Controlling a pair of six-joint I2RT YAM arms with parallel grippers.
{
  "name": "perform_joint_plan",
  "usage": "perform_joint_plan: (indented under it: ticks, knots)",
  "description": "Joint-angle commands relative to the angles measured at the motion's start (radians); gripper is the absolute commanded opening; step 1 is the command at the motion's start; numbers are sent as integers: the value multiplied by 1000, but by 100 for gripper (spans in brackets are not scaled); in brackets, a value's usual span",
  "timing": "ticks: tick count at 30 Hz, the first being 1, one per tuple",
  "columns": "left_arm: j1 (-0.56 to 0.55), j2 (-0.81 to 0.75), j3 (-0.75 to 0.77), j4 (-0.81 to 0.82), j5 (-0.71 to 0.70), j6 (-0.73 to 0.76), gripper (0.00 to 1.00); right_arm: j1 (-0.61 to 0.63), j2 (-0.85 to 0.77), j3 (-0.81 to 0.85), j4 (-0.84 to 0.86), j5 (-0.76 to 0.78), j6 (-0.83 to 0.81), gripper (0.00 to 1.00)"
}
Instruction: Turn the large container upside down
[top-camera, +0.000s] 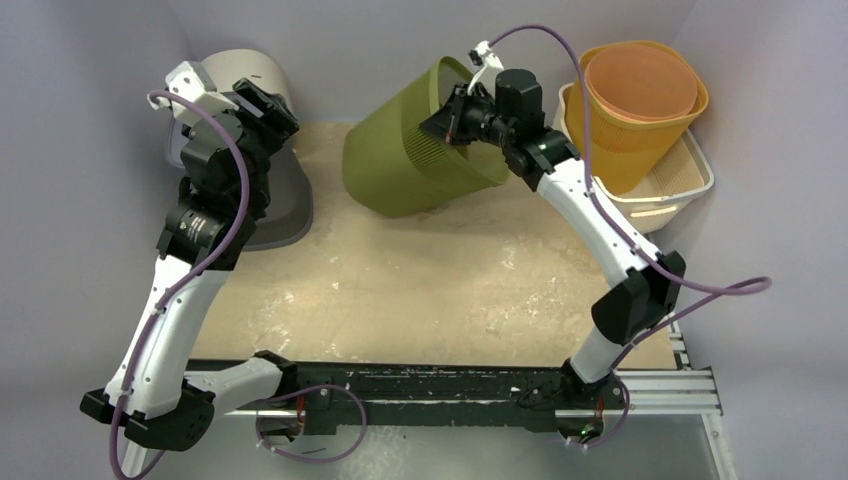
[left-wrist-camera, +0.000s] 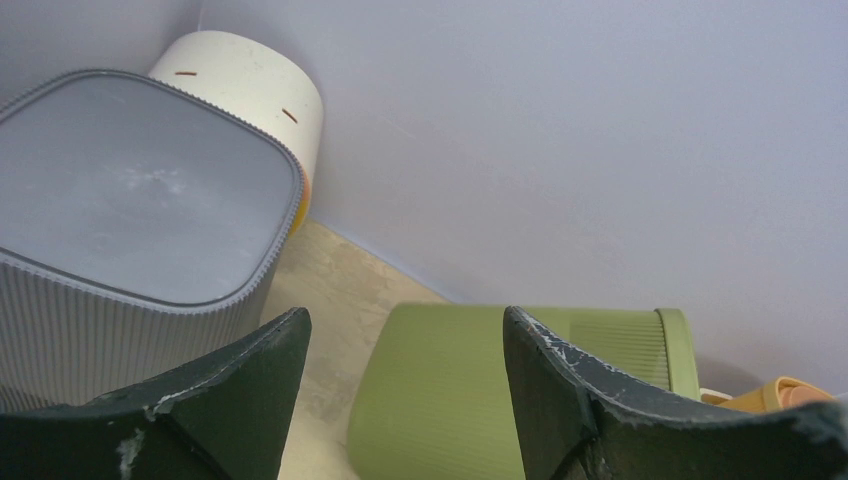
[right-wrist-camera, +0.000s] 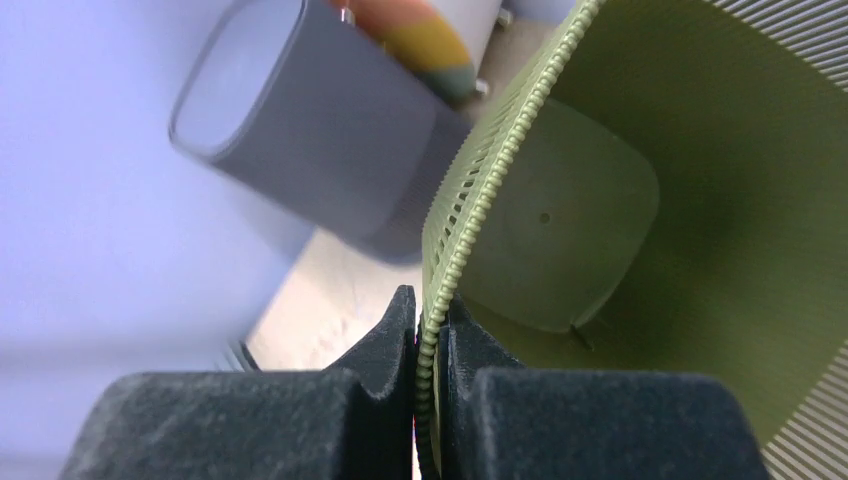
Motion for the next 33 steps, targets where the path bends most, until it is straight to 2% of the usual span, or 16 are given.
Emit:
perform_joint_plan:
  ticks: [1, 7, 12, 20, 24, 27, 29, 33]
  knots:
    - [2, -22, 47, 16, -45, 49, 68, -74, -16, -150, 752, -87, 363, 0]
    - [2, -39, 50, 4, -67, 64, 69, -80, 40, -334, 1172, -37, 620, 0]
    - [2, -18, 69, 1, -58, 76, 69, -117, 156, -431, 1533, -66, 922, 0]
    - [2, 31, 119, -3, -46, 95, 69, -121, 333, -426, 1855, -41, 1206, 0]
    - [2, 56, 135, 0, -37, 96, 69, -124, 495, -378, 2088, 2, 1423, 0]
    - [1, 77, 145, 2, -30, 93, 69, -123, 581, -343, 2180, 1, 1493, 0]
    - [2, 88, 153, 2, -27, 91, 69, -136, 604, -386, 2202, 19, 1518, 0]
    - [2, 110, 156, 10, -23, 87, 70, -187, 686, -511, 2352, 87, 1636, 0]
